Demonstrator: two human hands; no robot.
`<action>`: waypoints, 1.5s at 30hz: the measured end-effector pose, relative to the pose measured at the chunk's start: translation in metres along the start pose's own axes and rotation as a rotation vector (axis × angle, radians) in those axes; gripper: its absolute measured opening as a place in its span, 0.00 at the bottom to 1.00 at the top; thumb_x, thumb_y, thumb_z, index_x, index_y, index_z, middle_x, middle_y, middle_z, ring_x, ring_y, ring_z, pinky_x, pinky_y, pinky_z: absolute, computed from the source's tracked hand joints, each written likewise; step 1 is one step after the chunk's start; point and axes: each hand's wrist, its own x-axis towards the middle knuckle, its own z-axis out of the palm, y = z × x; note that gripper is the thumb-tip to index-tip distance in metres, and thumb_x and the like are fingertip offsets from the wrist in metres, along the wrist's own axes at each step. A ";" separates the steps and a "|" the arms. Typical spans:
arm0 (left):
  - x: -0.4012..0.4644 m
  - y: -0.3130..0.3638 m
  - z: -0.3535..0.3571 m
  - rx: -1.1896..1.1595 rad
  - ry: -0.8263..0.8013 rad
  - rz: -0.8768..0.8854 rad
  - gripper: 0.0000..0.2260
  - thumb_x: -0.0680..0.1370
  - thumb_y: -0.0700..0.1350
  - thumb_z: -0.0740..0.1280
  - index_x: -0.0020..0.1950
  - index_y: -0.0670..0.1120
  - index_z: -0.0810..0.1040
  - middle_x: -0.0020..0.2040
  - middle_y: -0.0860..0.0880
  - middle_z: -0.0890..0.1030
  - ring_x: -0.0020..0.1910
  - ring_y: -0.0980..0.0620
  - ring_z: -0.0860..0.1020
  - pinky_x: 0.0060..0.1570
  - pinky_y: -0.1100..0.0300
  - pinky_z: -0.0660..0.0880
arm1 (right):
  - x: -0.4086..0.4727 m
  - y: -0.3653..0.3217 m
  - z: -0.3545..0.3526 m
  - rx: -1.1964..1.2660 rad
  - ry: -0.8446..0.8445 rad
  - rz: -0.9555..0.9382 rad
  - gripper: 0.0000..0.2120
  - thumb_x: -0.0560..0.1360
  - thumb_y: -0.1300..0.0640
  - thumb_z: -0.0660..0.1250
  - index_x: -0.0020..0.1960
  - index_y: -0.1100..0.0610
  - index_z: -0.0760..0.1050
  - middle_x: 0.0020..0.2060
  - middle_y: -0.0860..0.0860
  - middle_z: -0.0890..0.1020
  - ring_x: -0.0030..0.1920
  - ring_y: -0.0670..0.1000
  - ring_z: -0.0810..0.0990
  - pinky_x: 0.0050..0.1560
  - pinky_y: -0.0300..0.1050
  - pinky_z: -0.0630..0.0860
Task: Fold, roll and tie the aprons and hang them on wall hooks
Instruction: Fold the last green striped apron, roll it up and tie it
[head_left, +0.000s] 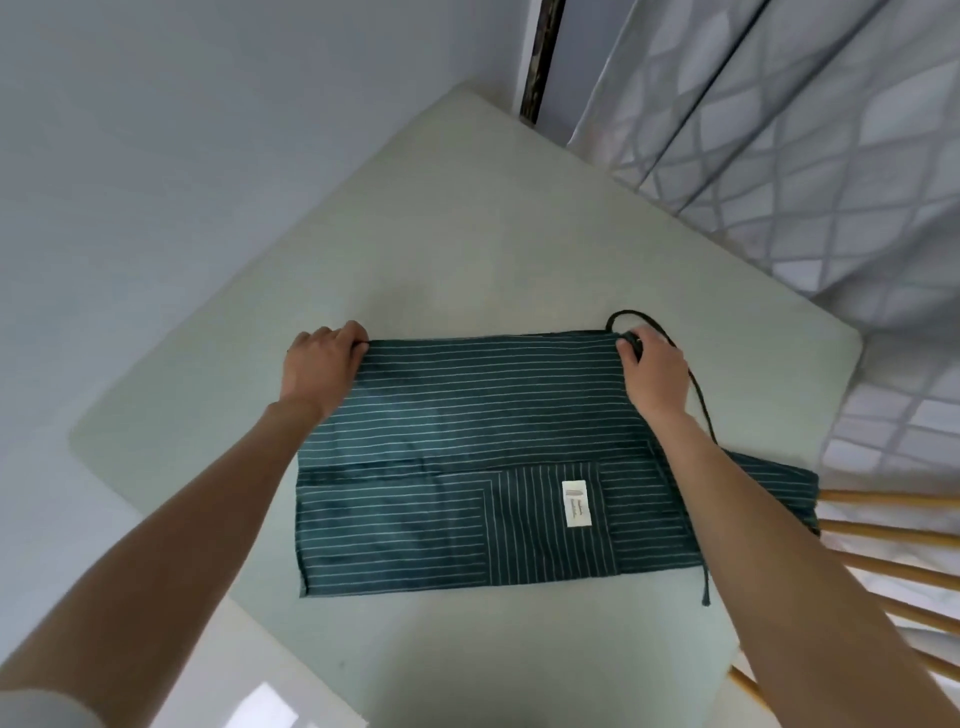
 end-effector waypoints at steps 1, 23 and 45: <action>0.005 -0.001 0.007 0.016 -0.025 -0.016 0.11 0.82 0.47 0.55 0.55 0.45 0.74 0.40 0.44 0.81 0.36 0.49 0.70 0.50 0.52 0.69 | 0.005 0.003 0.008 -0.006 -0.021 0.023 0.14 0.80 0.52 0.58 0.60 0.60 0.73 0.47 0.58 0.81 0.46 0.58 0.79 0.42 0.45 0.71; -0.005 0.066 0.056 -0.128 0.138 0.199 0.08 0.77 0.46 0.65 0.54 0.48 0.78 0.51 0.50 0.80 0.54 0.47 0.76 0.57 0.50 0.69 | -0.013 0.014 0.038 0.149 0.081 0.018 0.19 0.75 0.56 0.66 0.65 0.56 0.69 0.60 0.54 0.74 0.59 0.53 0.71 0.61 0.48 0.69; -0.123 0.209 0.108 0.134 -0.455 0.309 0.44 0.66 0.75 0.57 0.75 0.61 0.42 0.77 0.53 0.38 0.74 0.49 0.34 0.65 0.29 0.37 | -0.219 0.171 -0.012 0.146 0.002 0.007 0.22 0.72 0.59 0.71 0.62 0.60 0.68 0.72 0.60 0.62 0.70 0.59 0.64 0.62 0.46 0.70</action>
